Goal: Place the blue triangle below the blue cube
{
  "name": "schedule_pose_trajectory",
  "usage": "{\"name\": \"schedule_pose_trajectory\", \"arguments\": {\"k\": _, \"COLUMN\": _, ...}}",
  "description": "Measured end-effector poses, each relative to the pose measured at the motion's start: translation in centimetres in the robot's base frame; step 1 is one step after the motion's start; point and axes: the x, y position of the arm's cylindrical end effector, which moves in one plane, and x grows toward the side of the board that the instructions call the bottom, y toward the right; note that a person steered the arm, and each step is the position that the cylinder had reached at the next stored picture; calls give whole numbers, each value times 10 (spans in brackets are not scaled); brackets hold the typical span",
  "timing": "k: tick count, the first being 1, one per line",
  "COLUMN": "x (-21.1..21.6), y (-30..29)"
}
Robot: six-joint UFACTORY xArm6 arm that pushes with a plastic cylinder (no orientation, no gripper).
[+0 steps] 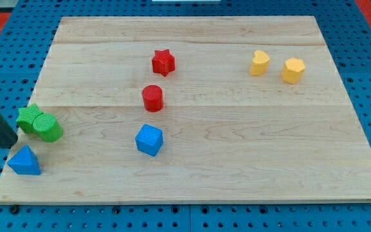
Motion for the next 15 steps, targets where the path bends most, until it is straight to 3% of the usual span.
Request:
{"name": "schedule_pose_trajectory", "arguments": {"k": 2, "x": 37, "y": 23}}
{"name": "schedule_pose_trajectory", "arguments": {"k": 6, "x": 44, "y": 182}}
{"name": "schedule_pose_trajectory", "arguments": {"k": 8, "x": 82, "y": 193}}
{"name": "schedule_pose_trajectory", "arguments": {"k": 9, "x": 84, "y": 237}}
{"name": "schedule_pose_trajectory", "arguments": {"k": 10, "x": 82, "y": 316}}
{"name": "schedule_pose_trajectory", "arguments": {"k": 12, "x": 60, "y": 356}}
{"name": "schedule_pose_trajectory", "arguments": {"k": 15, "x": -1, "y": 357}}
